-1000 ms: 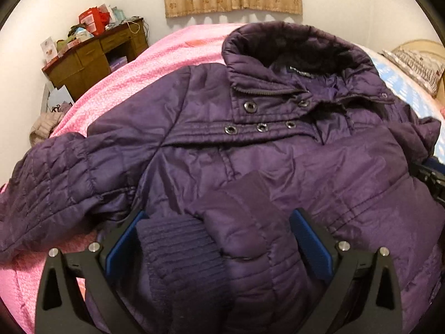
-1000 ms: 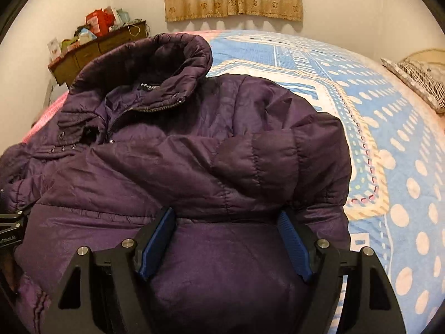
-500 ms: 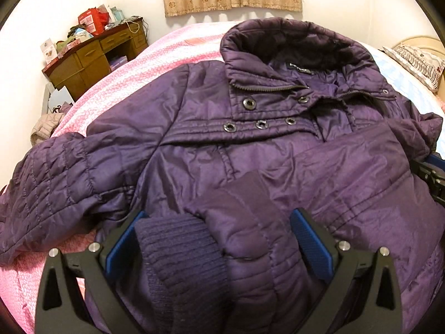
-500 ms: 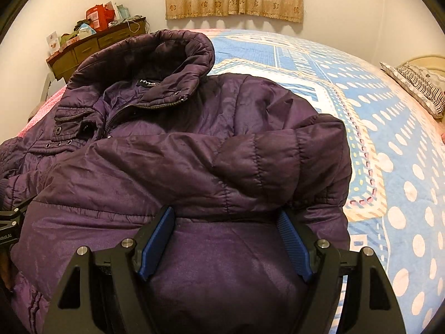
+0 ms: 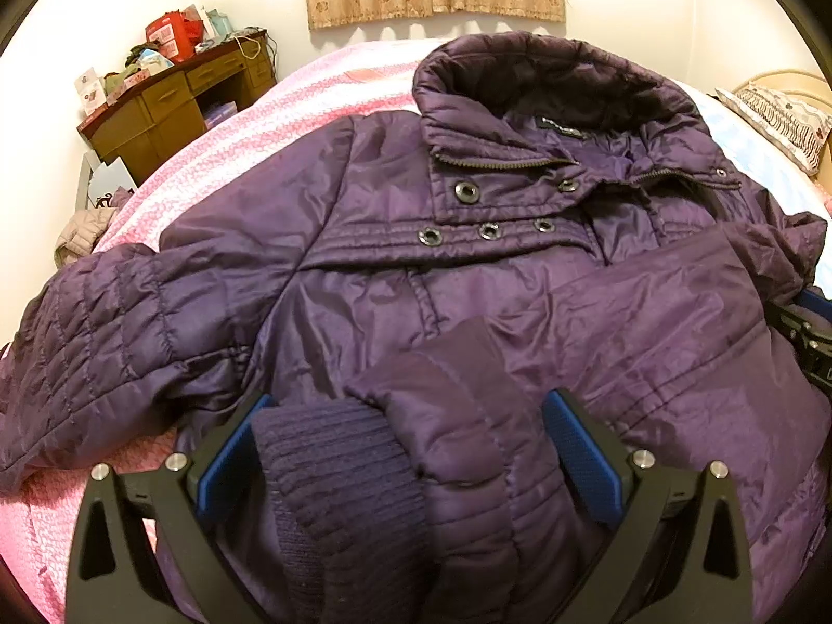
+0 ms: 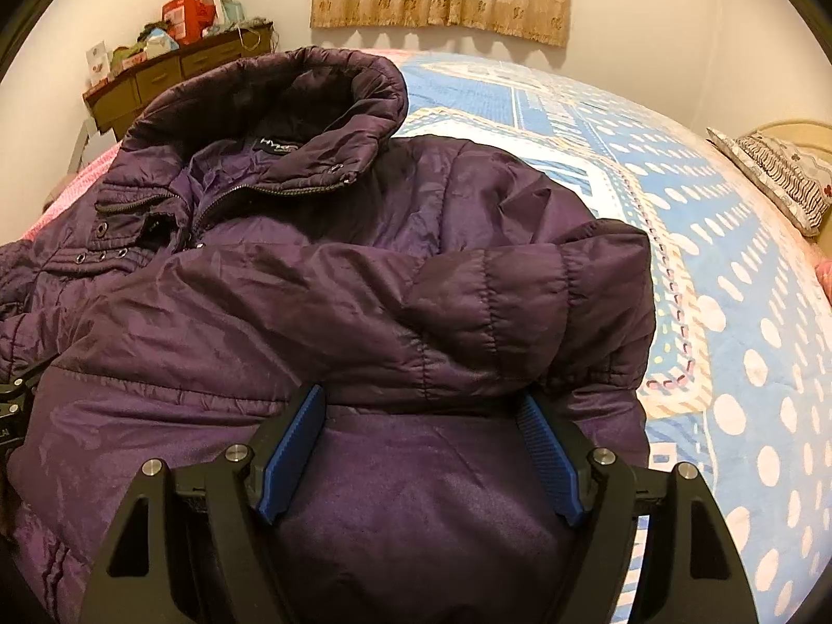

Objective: Fold large clothes
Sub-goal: 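Lay the sleeve on the jacket front and open the right gripper, then grasp the ribbed cuff of the other sleeve with the left gripper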

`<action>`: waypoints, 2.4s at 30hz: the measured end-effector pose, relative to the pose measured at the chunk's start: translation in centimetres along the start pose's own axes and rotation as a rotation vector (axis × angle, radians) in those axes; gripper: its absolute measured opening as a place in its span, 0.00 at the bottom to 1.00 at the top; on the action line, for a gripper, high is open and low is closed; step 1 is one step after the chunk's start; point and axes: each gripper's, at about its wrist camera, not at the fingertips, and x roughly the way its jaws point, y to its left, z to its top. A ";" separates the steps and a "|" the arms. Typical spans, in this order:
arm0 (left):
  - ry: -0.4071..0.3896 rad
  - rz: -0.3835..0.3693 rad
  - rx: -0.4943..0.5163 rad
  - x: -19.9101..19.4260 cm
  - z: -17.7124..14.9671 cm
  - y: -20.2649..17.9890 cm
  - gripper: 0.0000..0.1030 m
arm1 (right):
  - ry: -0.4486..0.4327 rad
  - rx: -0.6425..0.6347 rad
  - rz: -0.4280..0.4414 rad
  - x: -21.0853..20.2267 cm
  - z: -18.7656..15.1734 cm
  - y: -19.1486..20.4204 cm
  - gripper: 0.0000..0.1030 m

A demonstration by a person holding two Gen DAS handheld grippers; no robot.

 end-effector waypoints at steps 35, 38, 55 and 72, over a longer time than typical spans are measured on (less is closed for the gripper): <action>0.129 -0.073 -0.002 0.6 1.2 1.1 1.00 | 0.007 -0.055 0.064 -0.1 -0.3 8.7 0.88; 0.107 -0.106 -0.026 -1.1 1.2 2.5 0.99 | 0.003 -0.050 0.066 -0.1 -0.3 8.6 0.89; -0.180 0.027 -0.557 -13.8 -12.3 32.6 1.00 | -0.032 -0.063 0.015 -1.2 -1.1 9.1 0.90; -0.334 -0.461 -1.372 -6.5 -17.5 46.5 1.00 | -0.051 -0.095 -0.035 -1.8 -1.3 9.8 0.91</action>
